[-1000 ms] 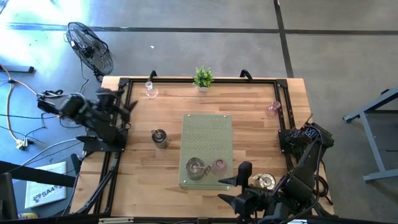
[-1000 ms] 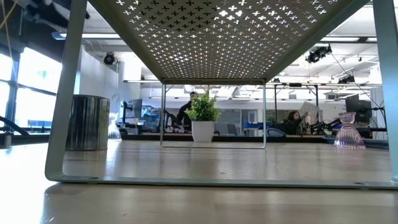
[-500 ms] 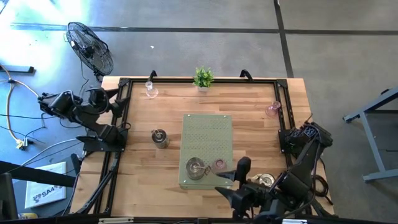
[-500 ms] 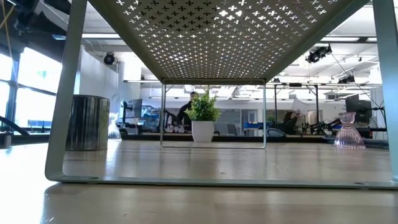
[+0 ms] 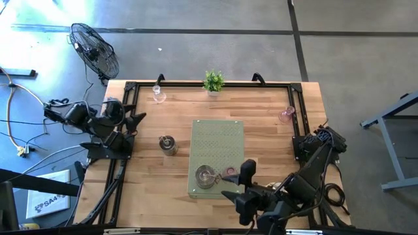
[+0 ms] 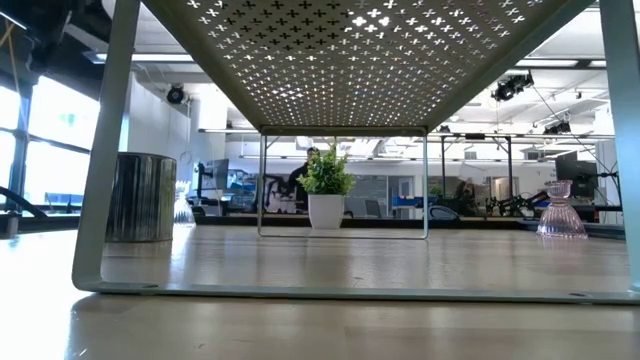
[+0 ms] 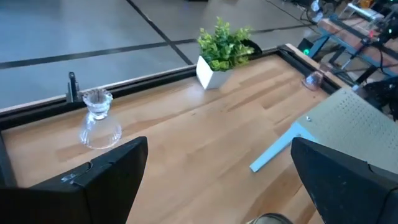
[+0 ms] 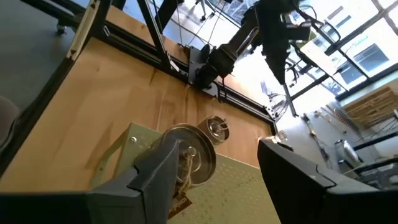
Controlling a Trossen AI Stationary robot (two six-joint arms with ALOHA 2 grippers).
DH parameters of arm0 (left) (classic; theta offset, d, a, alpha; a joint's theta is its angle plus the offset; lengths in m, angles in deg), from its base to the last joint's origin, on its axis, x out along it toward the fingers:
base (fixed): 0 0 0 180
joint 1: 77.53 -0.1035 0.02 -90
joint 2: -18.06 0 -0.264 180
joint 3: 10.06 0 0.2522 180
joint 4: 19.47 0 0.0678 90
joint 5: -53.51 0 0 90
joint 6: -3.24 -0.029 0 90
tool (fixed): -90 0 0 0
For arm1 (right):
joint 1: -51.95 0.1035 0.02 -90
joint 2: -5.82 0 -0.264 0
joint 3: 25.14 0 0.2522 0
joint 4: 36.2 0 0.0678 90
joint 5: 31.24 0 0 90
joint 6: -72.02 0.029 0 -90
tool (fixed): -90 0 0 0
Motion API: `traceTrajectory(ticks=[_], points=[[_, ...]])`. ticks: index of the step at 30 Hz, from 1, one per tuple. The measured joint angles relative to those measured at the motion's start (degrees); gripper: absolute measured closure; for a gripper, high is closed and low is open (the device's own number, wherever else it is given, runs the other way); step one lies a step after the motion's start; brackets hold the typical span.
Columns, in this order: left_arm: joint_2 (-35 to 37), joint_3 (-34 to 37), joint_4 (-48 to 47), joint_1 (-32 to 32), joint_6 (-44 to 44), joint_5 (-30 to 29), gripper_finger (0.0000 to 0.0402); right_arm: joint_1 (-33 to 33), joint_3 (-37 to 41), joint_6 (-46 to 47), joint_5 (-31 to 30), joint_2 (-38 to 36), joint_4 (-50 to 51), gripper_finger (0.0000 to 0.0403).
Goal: Pick & Place candle stick holders
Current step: Put the transparent candle holder on the shelf
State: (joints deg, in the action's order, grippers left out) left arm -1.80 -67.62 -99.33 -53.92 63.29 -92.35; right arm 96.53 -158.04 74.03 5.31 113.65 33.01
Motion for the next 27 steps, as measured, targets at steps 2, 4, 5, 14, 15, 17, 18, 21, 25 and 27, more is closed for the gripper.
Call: traceTrajectory(ticks=[2, 4, 5, 14, 15, 17, 18, 21, 25, 27], points=[[-0.2, 0.0, 1.4, 0.0, -0.1, 1.1, 0.0011, 0.0, 0.0, -1.5, -0.1, 0.0, -0.2, 0.0187], [-0.3, 0.0, 3.6, 0.0, -0.9, 3.4, 0.0011, 0.0, 0.0, -2.6, -0.2, 0.0, -0.6, 0.0187], [-0.4, 0.0, 4.8, 0.0, -1.7, 5.0, 0.0011, 0.0, 0.0, -3.1, -0.3, 0.0, -0.8, 0.0187], [-7.0, -0.2, 15.1, -0.6, -12.3, 7.9, 0.0011, -1.4, 0.0, -5.5, 1.2, 0.0, -0.9, 0.0187], [-7.5, -0.6, 13.9, -1.8, -12.3, 8.8, 0.0011, -1.6, 0.0, -5.7, 1.7, 0.0, -0.9, 0.0187], [-8.4, -1.9, 11.6, -5.4, -11.0, 10.8, 0.0011, -2.2, 0.0, -6.1, 2.7, 0.0, -0.9, 0.0187], [-8.6, -2.5, 10.6, -7.6, -9.8, 12.4, 0.0011, -2.5, 0.0, -6.3, 3.4, 0.0, -0.9, 0.0187], [-8.9, -3.5, 11.0, -15.5, -10.4, 19.3, 0.0011, -3.4, 0.0, -6.6, 6.1, 0.0, -0.9, 0.0187], [-11.7, -3.5, 15.3, -27.1, -18.1, 31.0, 0.0011, -4.3, 0.0, -6.6, 9.5, 0.0, -0.9, 0.0187], [-14.8, -3.5, 17.6, -33.2, -22.0, 36.7, 0.0011, -4.5, 0.0, -6.6, 10.5, 0.0, -0.9, 0.0187]])
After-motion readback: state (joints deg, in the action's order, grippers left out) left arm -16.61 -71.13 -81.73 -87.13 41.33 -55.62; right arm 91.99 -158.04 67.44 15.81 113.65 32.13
